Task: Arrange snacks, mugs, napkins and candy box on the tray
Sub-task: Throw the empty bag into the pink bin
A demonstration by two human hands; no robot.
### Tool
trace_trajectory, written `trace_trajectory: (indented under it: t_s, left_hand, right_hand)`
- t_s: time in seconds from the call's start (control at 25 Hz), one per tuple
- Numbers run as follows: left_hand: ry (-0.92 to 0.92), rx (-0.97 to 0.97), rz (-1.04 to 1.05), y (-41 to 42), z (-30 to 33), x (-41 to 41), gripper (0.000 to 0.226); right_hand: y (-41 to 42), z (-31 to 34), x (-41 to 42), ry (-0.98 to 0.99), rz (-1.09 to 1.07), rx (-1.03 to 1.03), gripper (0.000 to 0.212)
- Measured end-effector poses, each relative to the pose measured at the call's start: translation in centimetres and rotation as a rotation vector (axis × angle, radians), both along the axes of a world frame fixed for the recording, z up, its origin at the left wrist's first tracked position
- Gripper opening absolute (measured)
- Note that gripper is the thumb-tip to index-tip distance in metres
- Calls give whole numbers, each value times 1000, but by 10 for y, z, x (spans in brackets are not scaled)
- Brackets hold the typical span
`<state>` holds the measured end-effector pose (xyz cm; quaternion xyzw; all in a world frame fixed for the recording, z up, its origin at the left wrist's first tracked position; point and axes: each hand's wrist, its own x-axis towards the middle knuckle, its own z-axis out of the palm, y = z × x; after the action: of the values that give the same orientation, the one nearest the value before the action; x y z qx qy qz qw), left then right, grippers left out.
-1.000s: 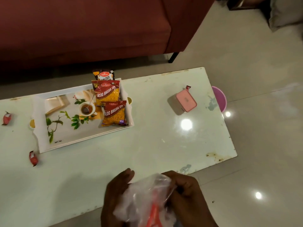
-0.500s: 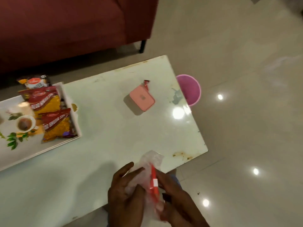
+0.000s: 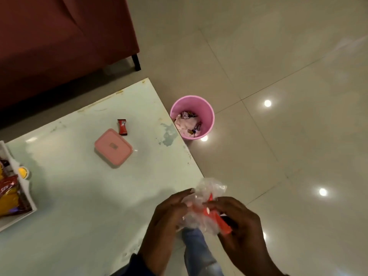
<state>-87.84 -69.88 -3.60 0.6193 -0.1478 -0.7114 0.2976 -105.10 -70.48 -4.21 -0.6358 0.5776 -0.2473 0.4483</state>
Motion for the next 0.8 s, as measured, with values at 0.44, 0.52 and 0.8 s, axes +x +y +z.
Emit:
trace_trajectory:
  t_s: [0.44,0.52,0.8]
  left_hand:
    - [-402,51,191,43,-38,-30,18]
    - [-483,85,176,66,-52,-21,28]
    - [-422,189,434,99,-49,8,20]
  right_hand:
    - [-252,-209,12,342,60,373,79]
    - [-268,-224,12,396,12,362,73]
    - [-166,-166,-9,327,-86,19,25]
